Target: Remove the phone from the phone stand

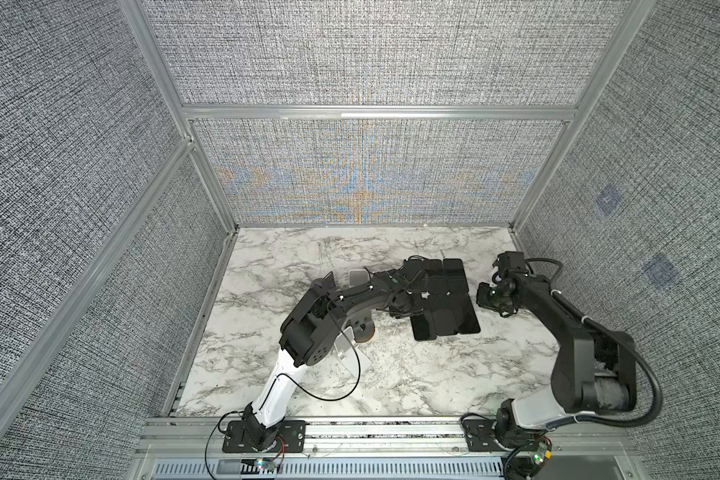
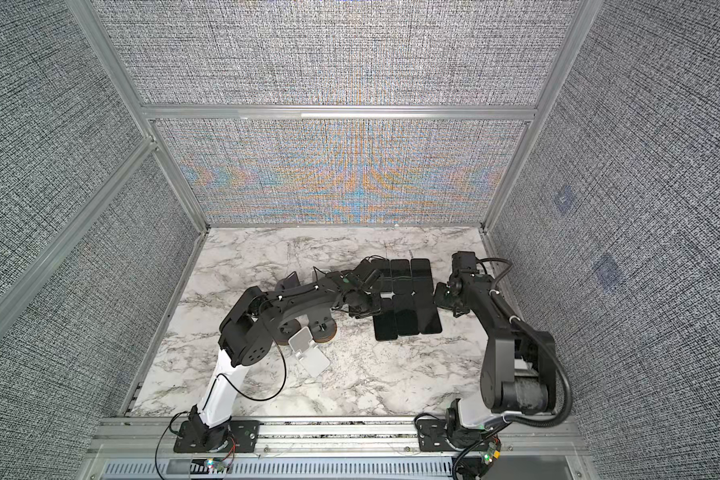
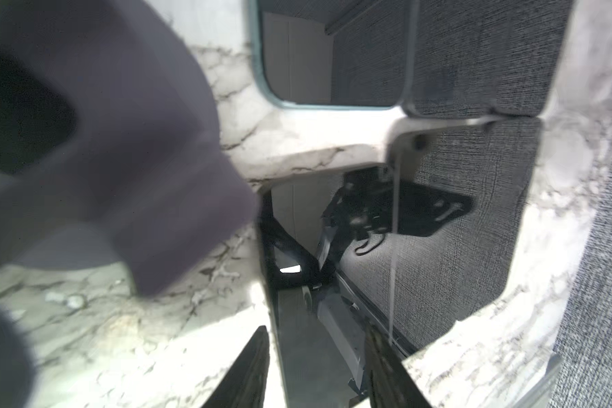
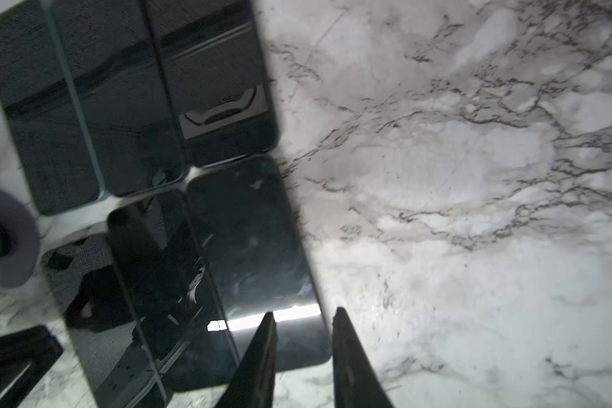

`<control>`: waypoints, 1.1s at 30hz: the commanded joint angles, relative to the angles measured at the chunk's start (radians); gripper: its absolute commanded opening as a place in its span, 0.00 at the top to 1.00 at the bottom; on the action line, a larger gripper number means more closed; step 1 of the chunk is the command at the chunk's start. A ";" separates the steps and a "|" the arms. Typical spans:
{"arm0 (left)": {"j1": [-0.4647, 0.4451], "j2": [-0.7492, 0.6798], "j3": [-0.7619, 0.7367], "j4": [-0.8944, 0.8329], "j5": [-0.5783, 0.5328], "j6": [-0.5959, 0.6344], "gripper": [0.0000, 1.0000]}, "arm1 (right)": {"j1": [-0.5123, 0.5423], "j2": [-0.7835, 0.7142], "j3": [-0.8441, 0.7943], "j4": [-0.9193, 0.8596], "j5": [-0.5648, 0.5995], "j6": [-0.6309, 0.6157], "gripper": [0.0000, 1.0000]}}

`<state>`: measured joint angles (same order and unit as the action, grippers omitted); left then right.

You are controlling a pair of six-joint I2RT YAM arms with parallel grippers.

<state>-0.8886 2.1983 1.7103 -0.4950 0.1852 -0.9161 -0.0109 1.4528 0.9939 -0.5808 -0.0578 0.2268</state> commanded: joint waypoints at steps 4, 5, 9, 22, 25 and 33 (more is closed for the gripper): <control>0.003 -0.072 -0.006 0.008 -0.018 0.078 0.54 | 0.175 -0.145 -0.076 -0.142 -0.028 0.076 0.76; 0.002 -0.085 -0.007 0.018 -0.007 0.098 0.54 | 0.203 -0.167 -0.093 -0.151 -0.038 0.093 0.76; 0.000 -0.171 -0.019 0.024 0.009 0.186 0.54 | 0.343 -0.235 -0.173 -0.159 -0.082 0.175 0.77; 0.049 -0.531 -0.124 -0.174 -0.456 0.369 0.47 | 0.612 0.007 -0.212 0.114 -0.093 0.350 0.79; 0.076 -0.618 -0.206 -0.195 -0.544 0.371 0.44 | 0.612 0.055 -0.197 0.129 -0.074 0.344 0.79; 0.205 -0.859 -0.469 -0.105 -0.529 0.315 0.44 | 0.606 0.132 -0.145 0.147 -0.014 0.343 0.79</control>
<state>-0.6987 1.3899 1.2888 -0.6525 -0.3233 -0.5838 0.5957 1.5734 0.8360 -0.4519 -0.1104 0.5652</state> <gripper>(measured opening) 0.566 0.206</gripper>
